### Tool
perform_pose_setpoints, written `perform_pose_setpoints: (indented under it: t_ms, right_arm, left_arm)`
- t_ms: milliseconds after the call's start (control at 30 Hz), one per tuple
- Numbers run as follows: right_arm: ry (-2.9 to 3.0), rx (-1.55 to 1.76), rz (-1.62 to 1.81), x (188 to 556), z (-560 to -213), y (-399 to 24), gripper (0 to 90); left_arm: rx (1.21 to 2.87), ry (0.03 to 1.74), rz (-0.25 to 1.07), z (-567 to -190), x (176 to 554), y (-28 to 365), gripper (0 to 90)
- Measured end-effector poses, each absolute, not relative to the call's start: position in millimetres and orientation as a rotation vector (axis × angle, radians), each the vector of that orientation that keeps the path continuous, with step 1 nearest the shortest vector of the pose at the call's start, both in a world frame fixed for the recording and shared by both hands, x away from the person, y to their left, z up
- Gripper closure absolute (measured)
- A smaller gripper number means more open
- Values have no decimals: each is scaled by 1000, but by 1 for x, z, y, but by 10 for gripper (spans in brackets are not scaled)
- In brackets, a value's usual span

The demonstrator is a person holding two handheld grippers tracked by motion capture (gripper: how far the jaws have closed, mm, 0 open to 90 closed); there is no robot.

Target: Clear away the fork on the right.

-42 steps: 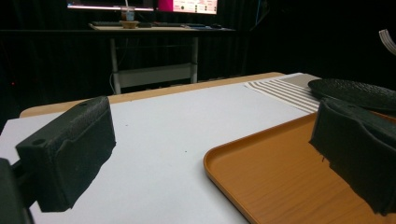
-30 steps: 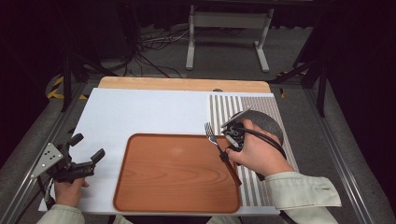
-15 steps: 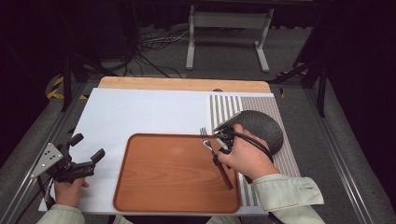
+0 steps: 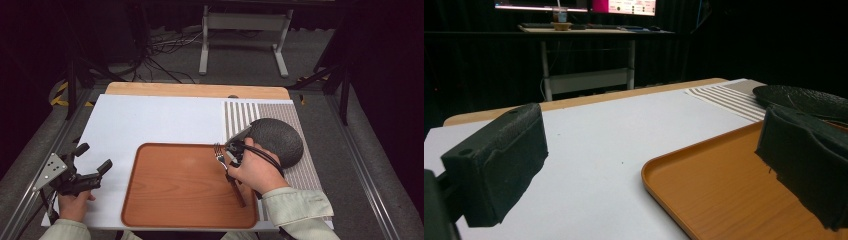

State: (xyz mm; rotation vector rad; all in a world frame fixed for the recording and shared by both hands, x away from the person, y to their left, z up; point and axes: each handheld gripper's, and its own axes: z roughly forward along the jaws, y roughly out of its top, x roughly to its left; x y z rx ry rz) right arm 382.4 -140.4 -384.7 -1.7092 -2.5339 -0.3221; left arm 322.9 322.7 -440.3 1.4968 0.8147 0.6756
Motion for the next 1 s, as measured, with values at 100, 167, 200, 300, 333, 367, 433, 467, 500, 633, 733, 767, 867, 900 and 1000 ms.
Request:
perform_pose_setpoints:
  t_ms: [100,167,200,300,333,367,433,467,500,633,733,767,867,900,1000]
  right_arm:
    - [-2520,-1719,-304,383,-388,-140,784]
    - [-2512,-1723,-278,383,-391,-139,784]
    - [-2505,-1730,-267,383,-393,-138,784]
    - [-2491,-1742,-243,383,-396,-137,784]
    - [-2484,-1750,-233,384,-397,-137,784]
    - [-2481,-1755,-226,384,-398,-137,784]
    - [-2477,-1755,-221,384,-399,-137,783]
    - [-2465,-1748,-213,384,-400,-138,783]
    - [-2451,-1753,-205,384,-401,-138,783]
    - [-2437,-1775,-179,384,-404,-140,783]
    - [-2430,-1786,-173,385,-405,-140,783]
    - [-2424,-1789,-168,385,-407,-140,782]
    - [-2413,-1795,-157,385,-408,-140,781]
    - [-2415,-1791,-157,385,-408,-140,781]
    - [-2404,-1793,-142,385,-410,-140,781]
  left_arm:
    - [1497,815,677,-440,323,323,8]
    - [1497,815,677,-440,323,323,8]
    - [1497,815,677,-440,323,323,8]
    - [1497,815,677,-440,323,323,8]
    - [1497,815,677,-440,323,323,8]
    - [1499,814,678,-440,323,323,8]
    - [1498,815,677,-440,323,323,8]
    - [1498,815,677,-440,323,323,8]
    - [1499,815,678,-440,323,323,8]
    - [1500,814,676,-440,323,322,8]
    - [1502,815,676,-440,323,322,8]
    - [1502,815,677,-440,323,323,9]
    - [1504,816,676,-440,323,323,9]
    - [1505,815,677,-440,323,323,9]
    - [1500,814,678,-440,323,323,9]
